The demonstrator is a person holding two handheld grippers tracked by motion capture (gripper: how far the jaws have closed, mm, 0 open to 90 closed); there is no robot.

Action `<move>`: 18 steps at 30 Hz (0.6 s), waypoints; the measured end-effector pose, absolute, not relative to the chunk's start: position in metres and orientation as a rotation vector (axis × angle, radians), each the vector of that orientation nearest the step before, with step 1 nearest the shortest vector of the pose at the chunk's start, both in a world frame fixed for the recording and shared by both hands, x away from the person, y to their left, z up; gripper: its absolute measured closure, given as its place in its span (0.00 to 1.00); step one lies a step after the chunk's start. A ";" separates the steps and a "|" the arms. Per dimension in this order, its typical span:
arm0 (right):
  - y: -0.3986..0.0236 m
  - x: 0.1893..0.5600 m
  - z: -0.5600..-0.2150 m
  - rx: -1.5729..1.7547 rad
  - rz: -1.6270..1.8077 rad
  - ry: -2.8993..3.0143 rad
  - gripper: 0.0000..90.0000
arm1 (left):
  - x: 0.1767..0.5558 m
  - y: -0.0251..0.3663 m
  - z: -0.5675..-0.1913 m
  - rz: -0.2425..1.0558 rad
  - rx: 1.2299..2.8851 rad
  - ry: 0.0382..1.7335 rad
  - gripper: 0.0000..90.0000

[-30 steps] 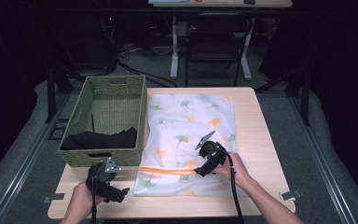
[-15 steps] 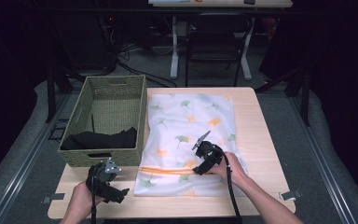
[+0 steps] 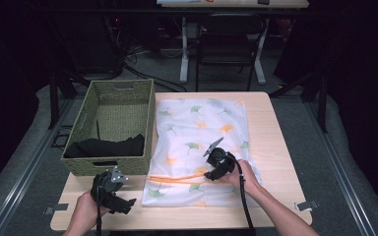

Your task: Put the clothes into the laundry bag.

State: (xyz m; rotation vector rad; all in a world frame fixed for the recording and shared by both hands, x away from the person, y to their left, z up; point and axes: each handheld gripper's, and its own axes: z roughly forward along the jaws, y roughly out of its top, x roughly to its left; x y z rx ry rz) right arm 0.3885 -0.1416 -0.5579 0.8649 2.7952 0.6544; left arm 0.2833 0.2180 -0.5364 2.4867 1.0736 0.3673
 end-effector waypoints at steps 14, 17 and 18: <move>-0.129 0.393 -0.555 0.906 0.621 2.763 0.88 | 0.283 0.219 -0.537 0.376 2.480 1.074 0.00; -0.125 0.395 -0.555 0.919 0.589 2.761 0.94 | 0.283 0.220 -0.537 0.370 2.473 1.068 0.00; -0.125 0.395 -0.555 0.919 0.589 2.761 0.94 | 0.283 0.220 -0.537 0.369 2.473 1.067 0.00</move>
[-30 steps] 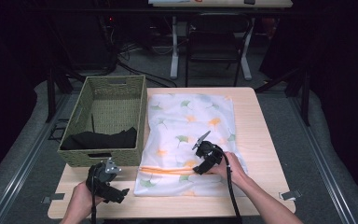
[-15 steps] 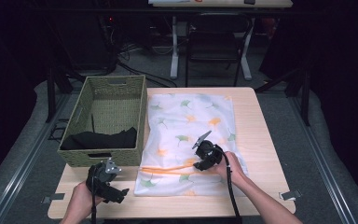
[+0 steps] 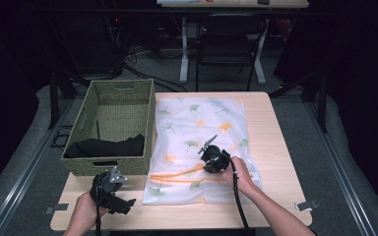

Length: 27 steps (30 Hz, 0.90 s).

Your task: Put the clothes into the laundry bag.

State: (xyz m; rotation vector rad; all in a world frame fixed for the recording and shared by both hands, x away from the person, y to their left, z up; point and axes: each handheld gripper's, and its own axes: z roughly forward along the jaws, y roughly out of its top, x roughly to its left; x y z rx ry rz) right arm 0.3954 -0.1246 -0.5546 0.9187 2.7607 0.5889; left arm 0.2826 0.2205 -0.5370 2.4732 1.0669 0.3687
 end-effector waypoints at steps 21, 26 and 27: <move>-0.144 0.397 -0.524 0.946 0.815 2.650 0.96 | 0.280 0.221 -0.535 0.359 2.463 1.023 0.00; -0.146 0.395 -0.516 0.946 0.854 2.624 0.96 | 0.280 0.220 -0.536 0.359 2.465 1.012 0.00; -0.146 0.395 -0.515 0.939 0.862 2.623 0.96 | 0.280 0.219 -0.536 0.356 2.471 1.011 0.00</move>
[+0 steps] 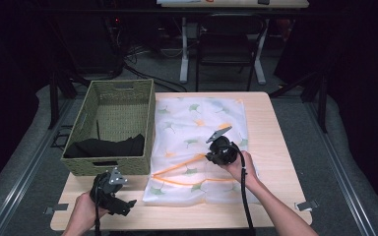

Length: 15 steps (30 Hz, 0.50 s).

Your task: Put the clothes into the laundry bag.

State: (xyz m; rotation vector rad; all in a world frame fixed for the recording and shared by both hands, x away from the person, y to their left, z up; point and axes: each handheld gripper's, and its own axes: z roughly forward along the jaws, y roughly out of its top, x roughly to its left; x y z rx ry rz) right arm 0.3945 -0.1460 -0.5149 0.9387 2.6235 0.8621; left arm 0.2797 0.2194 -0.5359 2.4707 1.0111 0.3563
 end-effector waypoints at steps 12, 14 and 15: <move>-0.148 0.390 -0.496 0.887 0.939 2.581 0.97 | 0.278 0.218 -0.535 0.371 2.489 0.981 0.06; -0.150 0.389 -0.492 0.891 0.956 2.569 0.97 | 0.278 0.219 -0.535 0.360 2.485 0.984 0.06; -0.150 0.389 -0.491 0.893 0.966 2.565 0.97 | 0.278 0.219 -0.535 0.360 2.482 0.980 0.06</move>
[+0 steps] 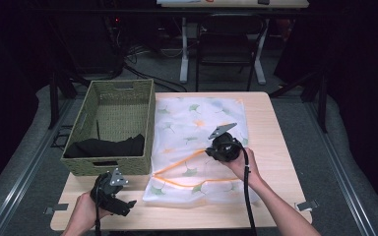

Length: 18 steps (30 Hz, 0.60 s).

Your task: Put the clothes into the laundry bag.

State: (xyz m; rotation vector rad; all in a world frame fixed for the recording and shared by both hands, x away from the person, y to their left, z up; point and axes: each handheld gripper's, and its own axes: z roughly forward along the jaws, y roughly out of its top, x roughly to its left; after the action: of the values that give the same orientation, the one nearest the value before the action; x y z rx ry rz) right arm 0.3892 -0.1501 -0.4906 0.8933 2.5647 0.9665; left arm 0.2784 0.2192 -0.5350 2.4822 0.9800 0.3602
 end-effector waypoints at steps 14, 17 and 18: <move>-0.150 0.388 -0.490 0.857 0.977 2.574 0.97 | 0.272 0.216 -0.522 0.352 2.507 0.752 0.01; -0.150 0.388 -0.490 0.855 0.974 2.578 0.97 | 0.273 0.217 -0.514 0.348 2.526 0.694 0.00; -0.150 0.388 -0.490 0.855 0.974 2.578 0.97 | 0.273 0.217 -0.514 0.348 2.526 0.694 0.00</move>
State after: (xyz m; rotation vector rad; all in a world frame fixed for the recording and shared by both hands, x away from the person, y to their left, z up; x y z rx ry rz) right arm 0.3885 -0.1500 -0.4901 0.8549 2.5777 0.9742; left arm 0.2735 0.2169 -0.5144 2.5260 0.6937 0.3478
